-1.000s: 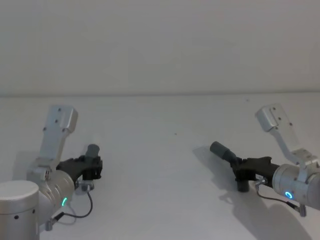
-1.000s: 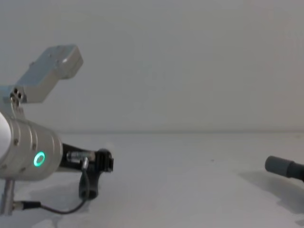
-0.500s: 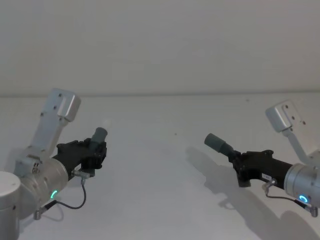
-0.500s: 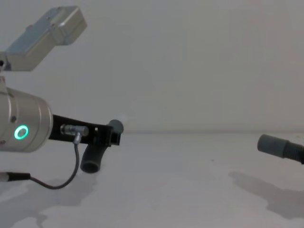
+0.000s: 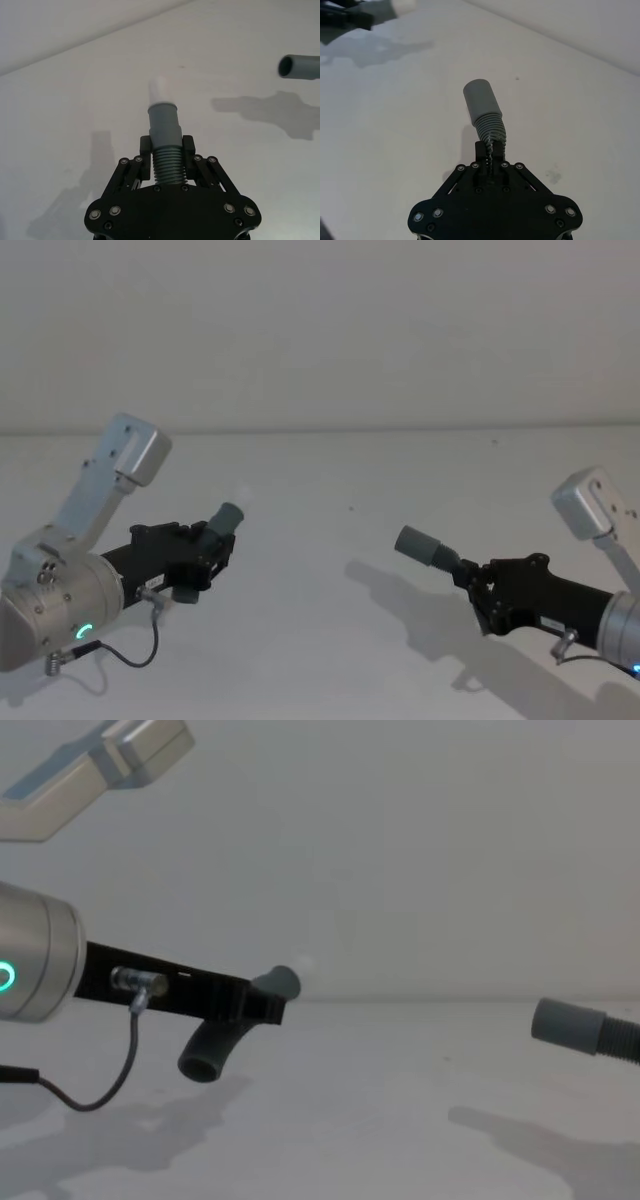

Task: Use both hands to pick up one end of the pipe from the table, align the ends, and insert them.

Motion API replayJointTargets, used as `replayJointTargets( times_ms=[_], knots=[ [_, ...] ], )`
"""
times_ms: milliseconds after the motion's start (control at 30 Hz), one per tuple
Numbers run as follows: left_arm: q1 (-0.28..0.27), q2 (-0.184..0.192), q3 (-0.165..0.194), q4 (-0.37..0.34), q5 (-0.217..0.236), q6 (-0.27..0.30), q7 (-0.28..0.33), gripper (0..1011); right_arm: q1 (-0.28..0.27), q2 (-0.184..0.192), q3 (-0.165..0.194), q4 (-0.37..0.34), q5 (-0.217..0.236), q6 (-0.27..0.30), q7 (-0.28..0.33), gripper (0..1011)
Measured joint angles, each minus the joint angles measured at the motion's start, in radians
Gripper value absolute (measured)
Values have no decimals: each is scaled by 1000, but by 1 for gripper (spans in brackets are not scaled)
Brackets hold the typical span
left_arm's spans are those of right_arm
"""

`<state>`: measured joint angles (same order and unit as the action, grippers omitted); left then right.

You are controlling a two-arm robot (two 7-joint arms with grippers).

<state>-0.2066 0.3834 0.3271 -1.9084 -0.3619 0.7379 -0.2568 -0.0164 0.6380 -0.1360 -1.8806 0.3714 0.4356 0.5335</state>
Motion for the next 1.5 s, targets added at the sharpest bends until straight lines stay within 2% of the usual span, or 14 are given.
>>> replayJointTargets(
  times_ms=[367, 400, 800, 900, 1233, 1500],
  knots=[
    [-63, 90, 42, 26, -49, -3, -181, 334, -57, 67, 5, -3, -2, -155, 84, 48],
    [-63, 90, 42, 26, -49, -3, -181, 334, -59, 70, 5, -2, -3, -166, 88, 48],
    [-156, 163, 115, 79, -90, -25, -386, 334, -80, 102, 0, 10, -6, -256, 130, 48],
    [-173, 172, 129, 89, -98, -31, -421, 334, -81, 107, -2, 13, -3, -276, 139, 48],
    [-255, 198, 192, 150, -141, -53, -594, 334, -82, 120, -7, 29, 22, -344, 185, 47],
    [-301, 203, 228, 186, -166, -58, -684, 334, -79, 128, -11, 41, 44, -398, 223, 48]
  ],
)
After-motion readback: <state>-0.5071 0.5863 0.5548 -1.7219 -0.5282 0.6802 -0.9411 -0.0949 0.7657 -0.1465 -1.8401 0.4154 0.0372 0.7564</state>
